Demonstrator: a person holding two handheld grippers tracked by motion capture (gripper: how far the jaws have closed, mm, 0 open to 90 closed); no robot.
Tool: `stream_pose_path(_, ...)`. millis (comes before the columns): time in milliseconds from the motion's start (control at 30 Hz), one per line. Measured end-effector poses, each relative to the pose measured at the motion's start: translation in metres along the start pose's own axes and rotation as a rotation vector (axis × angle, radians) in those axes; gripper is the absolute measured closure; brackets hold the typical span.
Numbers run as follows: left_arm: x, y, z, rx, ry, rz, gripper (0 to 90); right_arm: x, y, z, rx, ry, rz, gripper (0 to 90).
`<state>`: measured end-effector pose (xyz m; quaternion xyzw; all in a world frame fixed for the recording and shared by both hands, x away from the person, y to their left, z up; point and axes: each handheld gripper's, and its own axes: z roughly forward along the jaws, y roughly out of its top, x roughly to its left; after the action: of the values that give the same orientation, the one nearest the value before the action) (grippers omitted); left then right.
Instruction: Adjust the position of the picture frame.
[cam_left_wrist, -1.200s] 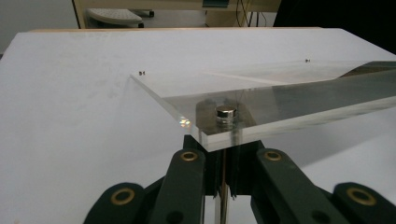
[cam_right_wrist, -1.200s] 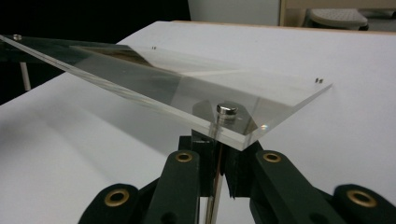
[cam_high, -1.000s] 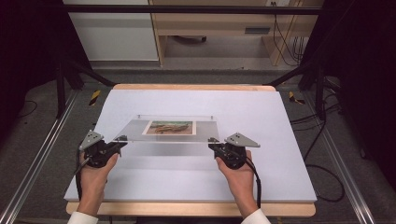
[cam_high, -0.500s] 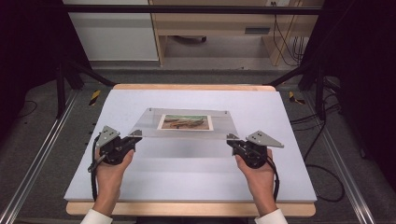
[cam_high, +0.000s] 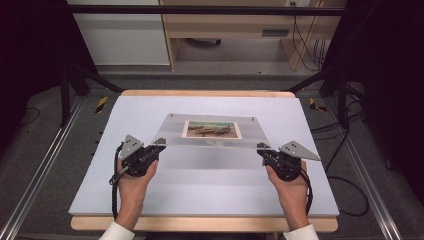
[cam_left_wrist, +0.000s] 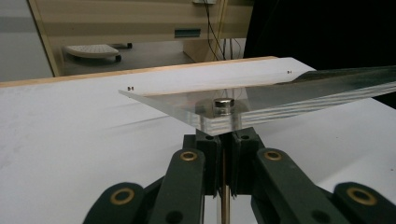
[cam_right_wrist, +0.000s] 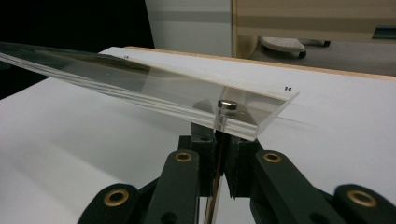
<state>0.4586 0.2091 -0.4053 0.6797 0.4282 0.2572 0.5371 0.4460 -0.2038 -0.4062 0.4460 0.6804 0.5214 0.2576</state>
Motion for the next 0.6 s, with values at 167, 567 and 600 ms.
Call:
stream_pose_path(167,-0.002,-0.005,0.005,-0.001,-0.004,-0.013,83.7,-0.003,-0.001,0.0,0.004,-0.014,0.0,83.5)
stream_pose_path(567,-0.007,-0.013,0.015,-0.003,0.007,-0.018,83.6,-0.012,-0.004,0.003,0.026,-0.024,0.006,83.5)
stream_pose_path(600,-0.007,-0.013,0.016,-0.005,0.008,-0.015,83.6,-0.013,-0.005,0.003,0.028,-0.027,0.004,83.5)
